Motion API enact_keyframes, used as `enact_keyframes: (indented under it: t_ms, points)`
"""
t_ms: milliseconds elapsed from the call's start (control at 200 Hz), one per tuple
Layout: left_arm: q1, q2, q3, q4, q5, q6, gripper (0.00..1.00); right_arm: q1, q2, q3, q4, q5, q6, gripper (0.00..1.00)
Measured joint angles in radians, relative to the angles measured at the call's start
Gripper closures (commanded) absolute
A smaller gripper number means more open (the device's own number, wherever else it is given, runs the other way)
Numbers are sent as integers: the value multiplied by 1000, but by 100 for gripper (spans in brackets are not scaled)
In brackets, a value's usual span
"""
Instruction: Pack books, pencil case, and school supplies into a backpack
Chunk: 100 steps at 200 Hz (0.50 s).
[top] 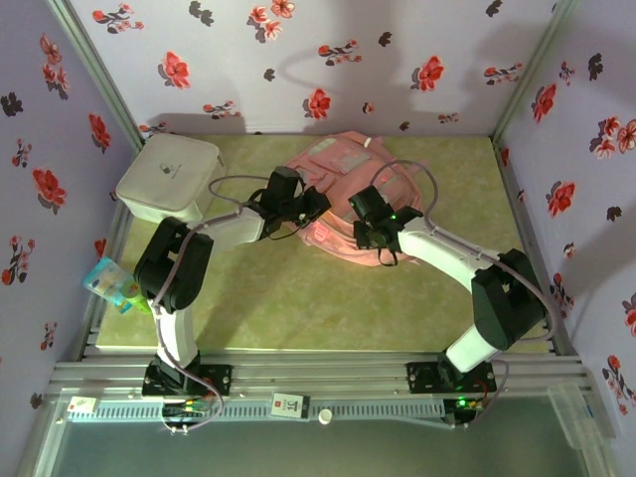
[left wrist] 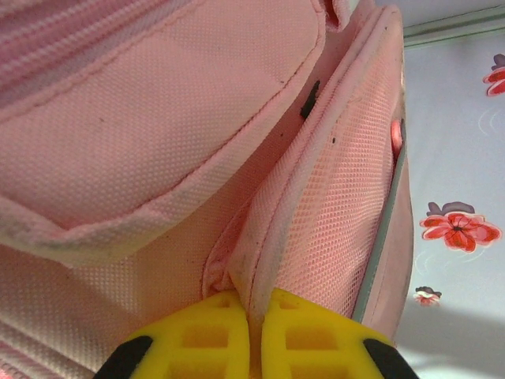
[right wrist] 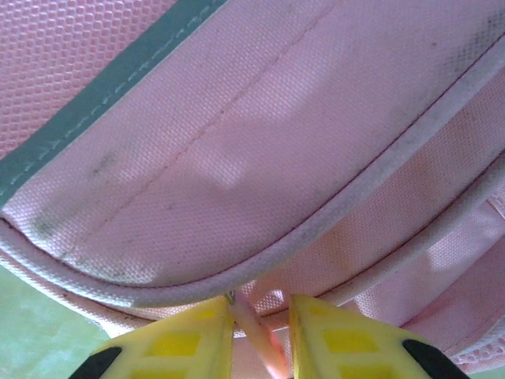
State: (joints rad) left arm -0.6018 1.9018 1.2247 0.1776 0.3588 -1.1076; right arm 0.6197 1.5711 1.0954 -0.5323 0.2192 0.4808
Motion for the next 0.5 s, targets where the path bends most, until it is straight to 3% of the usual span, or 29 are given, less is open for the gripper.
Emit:
enact_keyframes:
  t_ms: [85, 235, 500]
  points:
    - [0, -1, 4, -7, 0, 7, 100, 0, 0, 0, 5, -12, -16, 92]
    - [3, -2, 5, -17, 1, 18, 100, -12, -2, -2, 8, -3, -18, 94]
    - [6, -20, -2, -28, 8, 41, 100, -183, -68, -56, 84, -63, -18, 97]
